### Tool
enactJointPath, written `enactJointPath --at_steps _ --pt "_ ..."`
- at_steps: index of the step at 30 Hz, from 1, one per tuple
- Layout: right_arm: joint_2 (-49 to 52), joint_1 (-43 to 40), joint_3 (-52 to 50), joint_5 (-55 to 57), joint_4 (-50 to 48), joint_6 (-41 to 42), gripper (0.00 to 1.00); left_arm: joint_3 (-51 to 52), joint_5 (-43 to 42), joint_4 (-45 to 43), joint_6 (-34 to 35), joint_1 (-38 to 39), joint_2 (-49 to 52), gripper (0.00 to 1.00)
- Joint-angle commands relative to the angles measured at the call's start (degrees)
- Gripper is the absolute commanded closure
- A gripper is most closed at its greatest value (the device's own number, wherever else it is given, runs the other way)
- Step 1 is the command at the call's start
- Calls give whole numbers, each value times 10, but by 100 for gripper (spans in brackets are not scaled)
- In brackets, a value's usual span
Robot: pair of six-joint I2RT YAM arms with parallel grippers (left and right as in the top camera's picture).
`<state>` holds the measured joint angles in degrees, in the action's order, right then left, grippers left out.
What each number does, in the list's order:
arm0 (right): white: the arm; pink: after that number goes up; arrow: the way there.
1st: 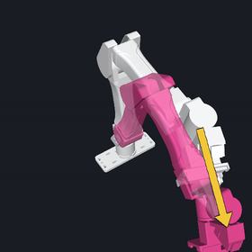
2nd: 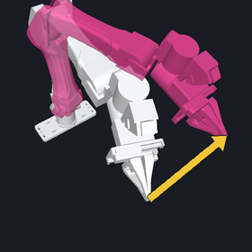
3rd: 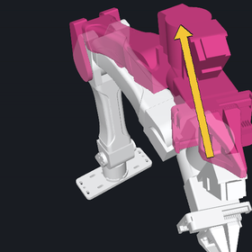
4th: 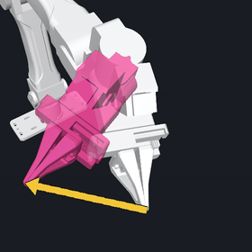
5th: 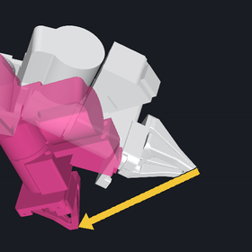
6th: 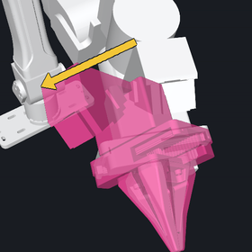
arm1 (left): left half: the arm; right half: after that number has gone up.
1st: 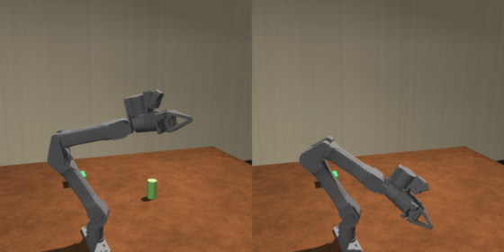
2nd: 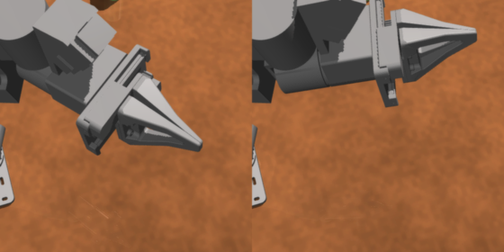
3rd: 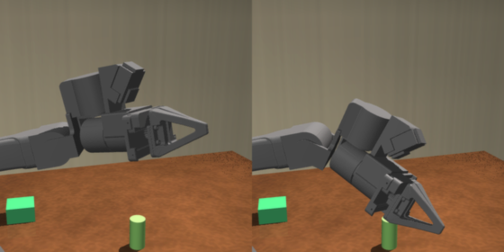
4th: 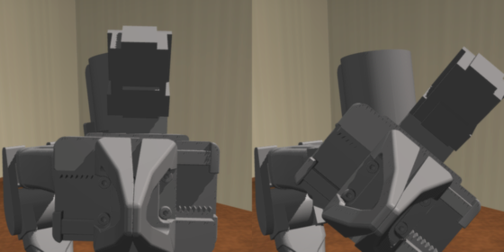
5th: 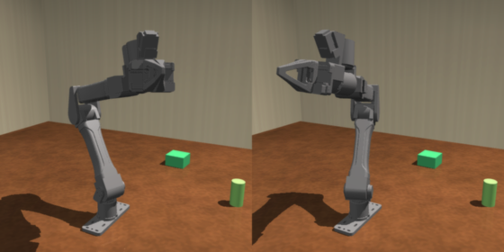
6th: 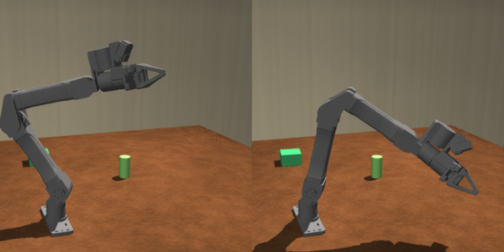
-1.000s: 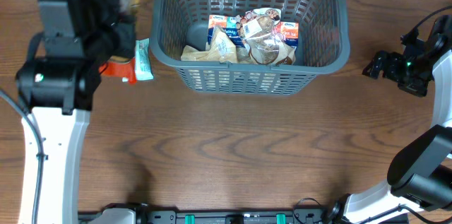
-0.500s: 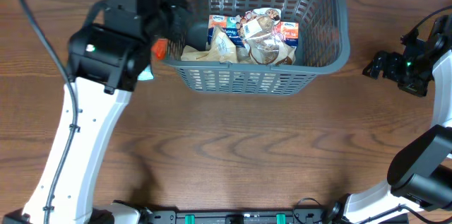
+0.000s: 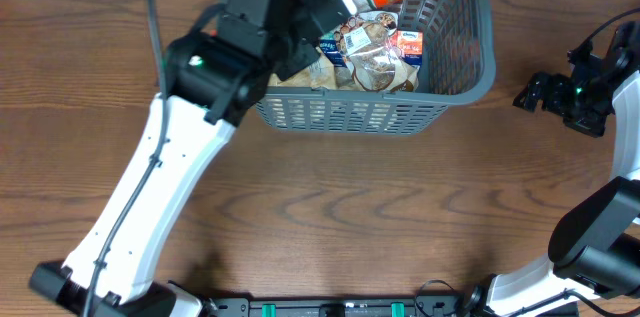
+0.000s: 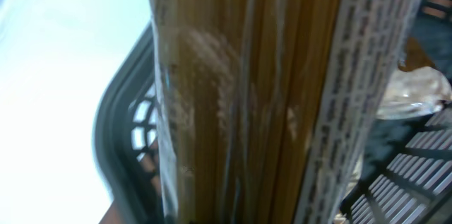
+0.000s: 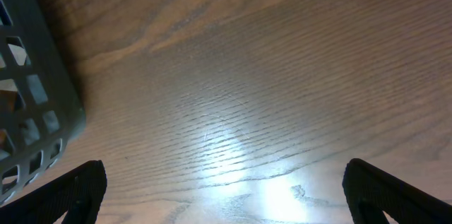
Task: Pack container
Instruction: 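Lift the spaghetti pack and lower it into the basket with the left gripper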
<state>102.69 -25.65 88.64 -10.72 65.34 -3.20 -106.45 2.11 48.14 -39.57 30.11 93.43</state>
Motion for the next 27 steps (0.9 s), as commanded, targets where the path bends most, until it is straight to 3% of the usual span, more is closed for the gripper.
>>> enactJointPath --at_steps 1,12,21,27 --pt "2 -1 -3 -5 1 -7 1 -26 5 -10 -20 12 20 94" --pt "2 -1 -3 -5 4 -7 1 -26 -26 28 -43 14 101 94" --pt "2 -2 -3 -5 4 -7 1 -26 -95 85 -87 14 109 94" --pt "2 -1 -3 -5 4 -7 1 -26 -94 96 -89 14 110 94"
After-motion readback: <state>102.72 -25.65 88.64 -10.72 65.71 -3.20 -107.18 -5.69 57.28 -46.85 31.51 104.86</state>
